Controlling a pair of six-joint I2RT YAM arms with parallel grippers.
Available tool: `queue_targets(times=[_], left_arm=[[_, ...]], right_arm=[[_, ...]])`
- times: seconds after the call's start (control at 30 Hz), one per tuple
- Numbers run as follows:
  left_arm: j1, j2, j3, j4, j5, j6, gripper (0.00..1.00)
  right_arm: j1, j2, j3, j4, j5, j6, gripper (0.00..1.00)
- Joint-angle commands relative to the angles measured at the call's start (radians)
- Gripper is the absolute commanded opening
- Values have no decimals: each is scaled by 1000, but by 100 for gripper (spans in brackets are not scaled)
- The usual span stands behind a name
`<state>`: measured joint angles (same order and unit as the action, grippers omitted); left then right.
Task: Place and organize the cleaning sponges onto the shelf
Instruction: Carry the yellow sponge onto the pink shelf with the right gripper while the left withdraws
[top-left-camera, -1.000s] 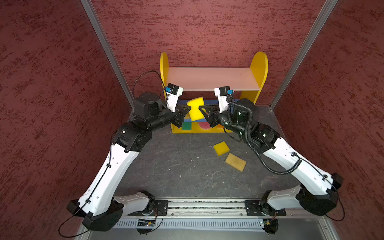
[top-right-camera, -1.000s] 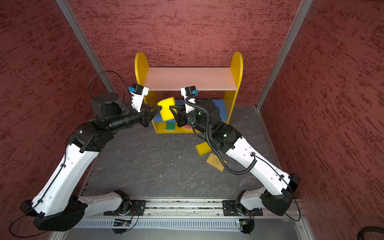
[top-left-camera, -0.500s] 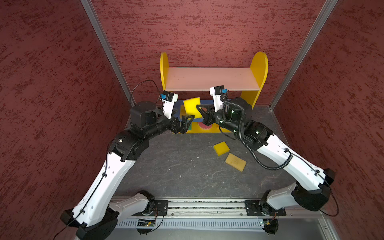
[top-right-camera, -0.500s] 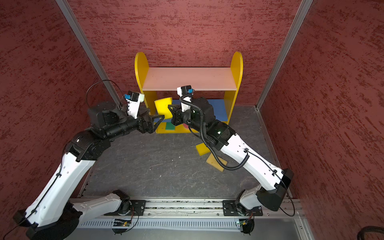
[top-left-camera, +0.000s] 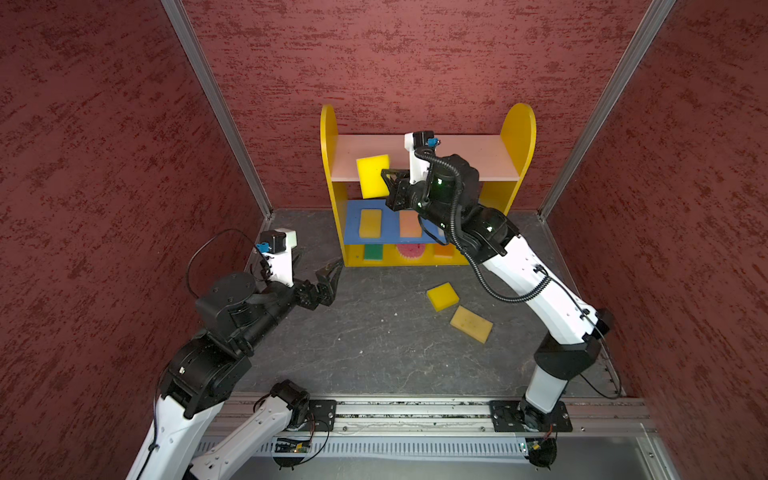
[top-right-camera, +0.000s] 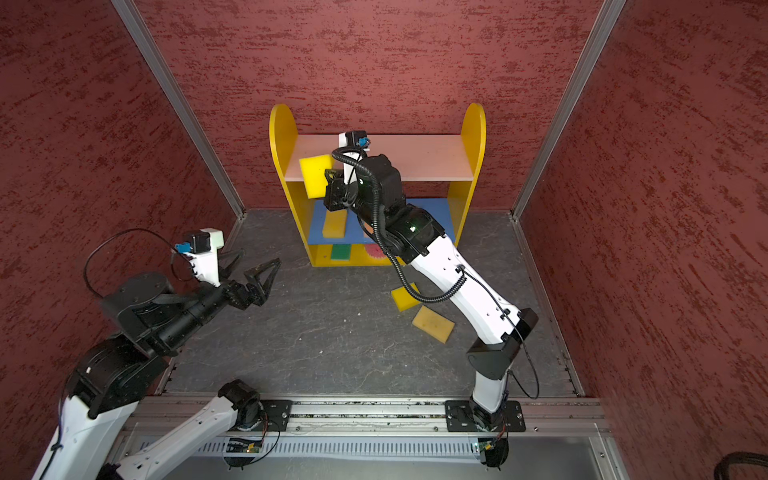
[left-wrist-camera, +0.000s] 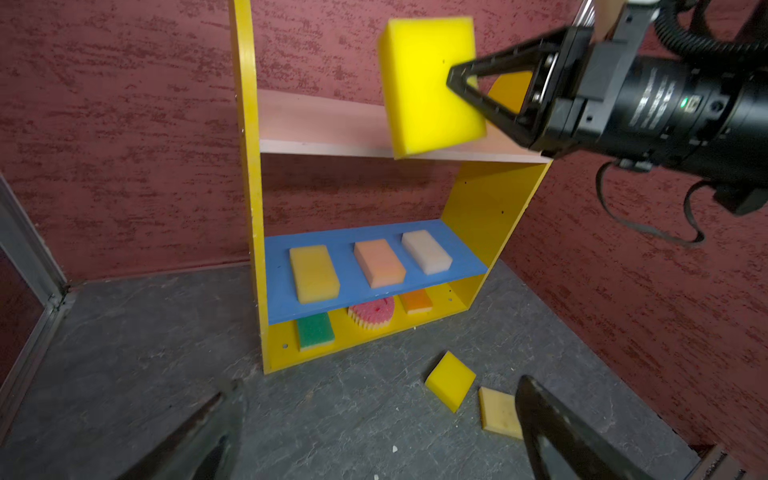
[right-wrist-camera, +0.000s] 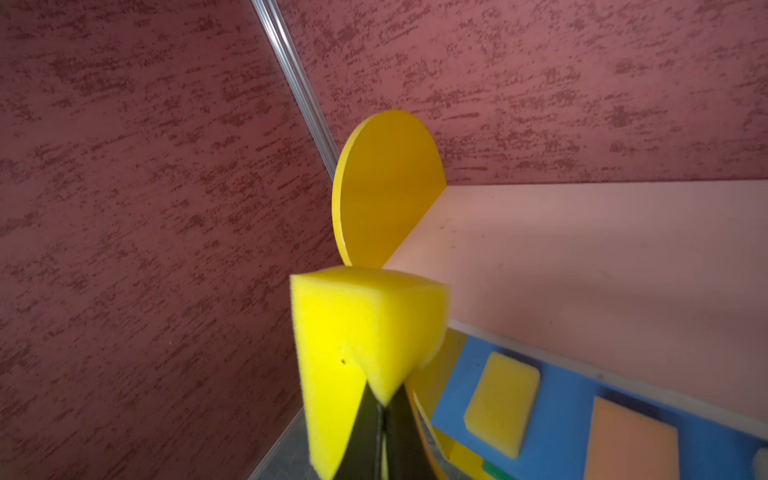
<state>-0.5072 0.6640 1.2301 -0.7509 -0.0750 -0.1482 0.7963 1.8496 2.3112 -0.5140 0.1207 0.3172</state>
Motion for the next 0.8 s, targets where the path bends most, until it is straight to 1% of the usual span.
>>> queue_targets(times=[0.0, 0.03, 0.1, 0.27, 0.4, 0.6, 0.77], left_arm=[[-1, -46, -54, -51, -63, -40, 99], [-2, -58, -73, -56, -69, -47, 99], [0, -80, -100, -71, -80, -56, 99], [0, -113, -133, -123, -116, -73, 100], [1, -119, -151, -123, -127, -67, 99], [3, -68, -160, -60, -123, -53, 99], [18, 35, -98, 31, -122, -7, 100]], right_arm=[[-25, 106, 222, -168, 24, -10, 0], [-33, 144, 289, -198, 22, -9, 0], [-49, 187, 360, -221, 23, 2, 0], [-101, 199, 326, -162, -10, 69, 0], [-112, 223, 306, -104, -46, 85, 0], [-137, 280, 306, -22, -91, 100, 0], [-161, 326, 308, 54, -130, 119, 0]])
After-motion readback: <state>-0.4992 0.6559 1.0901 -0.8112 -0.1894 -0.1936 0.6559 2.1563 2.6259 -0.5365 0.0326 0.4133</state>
